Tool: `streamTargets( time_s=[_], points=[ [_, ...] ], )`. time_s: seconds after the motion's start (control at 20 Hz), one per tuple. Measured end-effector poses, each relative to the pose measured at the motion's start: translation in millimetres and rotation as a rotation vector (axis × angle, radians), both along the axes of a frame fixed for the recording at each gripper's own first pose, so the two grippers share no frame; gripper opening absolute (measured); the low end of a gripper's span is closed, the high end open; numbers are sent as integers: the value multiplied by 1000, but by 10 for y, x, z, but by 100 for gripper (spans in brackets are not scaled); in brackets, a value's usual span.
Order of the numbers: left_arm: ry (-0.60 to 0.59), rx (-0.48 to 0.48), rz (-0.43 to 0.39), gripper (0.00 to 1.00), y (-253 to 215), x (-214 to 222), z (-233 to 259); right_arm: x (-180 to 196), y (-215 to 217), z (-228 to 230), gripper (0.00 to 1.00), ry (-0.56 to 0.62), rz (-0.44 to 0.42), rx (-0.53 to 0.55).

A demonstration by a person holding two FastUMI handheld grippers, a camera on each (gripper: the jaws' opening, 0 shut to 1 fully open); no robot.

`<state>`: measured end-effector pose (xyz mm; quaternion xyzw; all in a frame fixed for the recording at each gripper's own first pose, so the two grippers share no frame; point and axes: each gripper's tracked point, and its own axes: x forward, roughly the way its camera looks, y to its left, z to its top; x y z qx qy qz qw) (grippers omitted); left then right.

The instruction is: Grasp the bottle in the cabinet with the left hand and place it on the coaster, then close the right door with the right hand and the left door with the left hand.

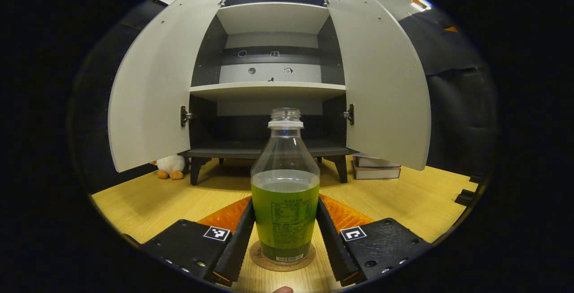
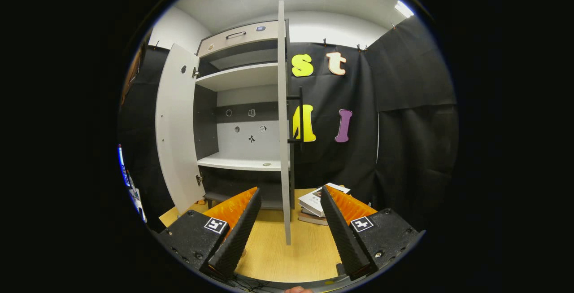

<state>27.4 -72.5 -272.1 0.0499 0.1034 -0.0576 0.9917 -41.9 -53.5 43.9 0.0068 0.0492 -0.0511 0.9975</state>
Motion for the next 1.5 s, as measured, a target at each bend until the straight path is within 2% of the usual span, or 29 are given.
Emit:
streamTargets(
  time_s=[0.15,0.3,0.4,0.7,0.85,1.0,1.1,1.2,1.35,1.45,1.5],
  points=[
    [44,2,-3,78,-11,-16,-80,-2,5,4,82,-2,6,2],
    [36,23,-19,93,31,-84,33,27,6,-36,82,0,15,9],
    [22,22,-29,96,21,-96,178,43,7,-49,82,-8,20,22],
    [-89,-49,-93,96,-146,-153,1174,162,-161,-90,82,-26,21,50],
    [-121,-97,-125,96,-244,-168,1791,289,-376,86,82,-92,9,23],
    [-143,-83,-185,96,-328,-173,2264,511,-626,409,82,-157,-11,42],
    [-142,-35,-197,95,-326,-200,2413,731,-864,683,82,-195,-49,26],
    [-150,-19,-199,95,-334,-236,2505,990,-1077,759,82,-173,-91,8],
    [-179,-41,-175,96,-302,-264,2587,1313,-1106,801,82,-154,-69,45],
    [-161,-53,-147,96,-265,-275,2531,1456,-1009,810,82,-152,-30,62],
    [-146,-59,-130,96,-227,-270,2485,1472,-1014,807,82,-149,-38,50]
  ],
)
